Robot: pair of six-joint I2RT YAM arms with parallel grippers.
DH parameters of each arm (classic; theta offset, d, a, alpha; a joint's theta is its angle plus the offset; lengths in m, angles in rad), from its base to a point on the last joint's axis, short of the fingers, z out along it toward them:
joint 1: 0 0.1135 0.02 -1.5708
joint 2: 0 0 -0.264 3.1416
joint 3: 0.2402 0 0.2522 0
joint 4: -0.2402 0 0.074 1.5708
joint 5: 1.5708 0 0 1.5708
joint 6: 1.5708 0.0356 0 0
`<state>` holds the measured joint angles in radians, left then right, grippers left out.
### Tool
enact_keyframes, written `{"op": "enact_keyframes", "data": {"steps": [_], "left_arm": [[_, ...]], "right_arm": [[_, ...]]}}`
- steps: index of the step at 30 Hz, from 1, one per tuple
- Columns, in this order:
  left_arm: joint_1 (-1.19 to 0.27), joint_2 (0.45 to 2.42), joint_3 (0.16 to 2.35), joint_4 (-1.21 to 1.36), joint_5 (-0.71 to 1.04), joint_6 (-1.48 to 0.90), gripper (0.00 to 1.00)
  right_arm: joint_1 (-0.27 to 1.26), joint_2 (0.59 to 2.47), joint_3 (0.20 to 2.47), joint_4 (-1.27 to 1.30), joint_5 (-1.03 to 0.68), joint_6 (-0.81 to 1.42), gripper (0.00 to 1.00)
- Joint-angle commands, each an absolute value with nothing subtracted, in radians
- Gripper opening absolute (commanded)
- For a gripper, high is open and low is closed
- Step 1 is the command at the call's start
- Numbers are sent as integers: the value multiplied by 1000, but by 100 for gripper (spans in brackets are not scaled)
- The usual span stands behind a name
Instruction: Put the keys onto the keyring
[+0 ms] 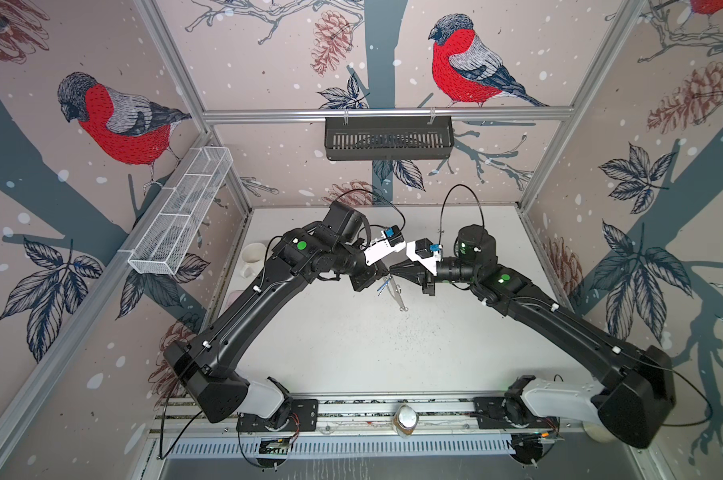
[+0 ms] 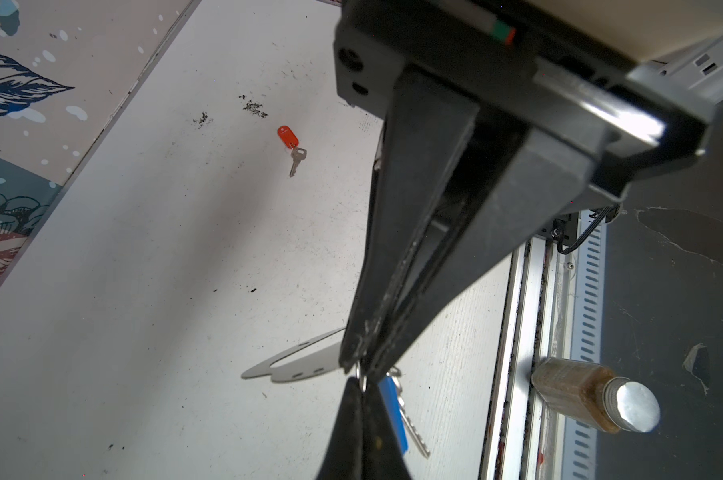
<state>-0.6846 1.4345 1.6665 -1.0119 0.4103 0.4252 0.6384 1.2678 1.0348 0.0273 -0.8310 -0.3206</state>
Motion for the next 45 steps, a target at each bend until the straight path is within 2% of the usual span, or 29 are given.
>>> {"op": "enact_keyframes", "data": {"steps": [1,24,27,33,40,45], "left_arm": [[-689,1429,1669,-992,435,437,0],[-689,1390,1638,-950,457,440,0],[-689,1387,1634,-944,451,439,0],[-689,1375,1620,-907,402,424,0],[-687,1293,1563,-784,329,382,19],[-657,1208,1510,-678,301,329,18]], "right_arm": [[639,1275,1040,28,-853,-331,9],[644,1288,1049,44,-918,-316,8],[649,1292,1052,46,-920,-316,1],[648,1300,1044,78,-926,-278,0],[640,1300,977,252,-945,-137,0],[631,1311,934,405,-970,-18,0]]}}
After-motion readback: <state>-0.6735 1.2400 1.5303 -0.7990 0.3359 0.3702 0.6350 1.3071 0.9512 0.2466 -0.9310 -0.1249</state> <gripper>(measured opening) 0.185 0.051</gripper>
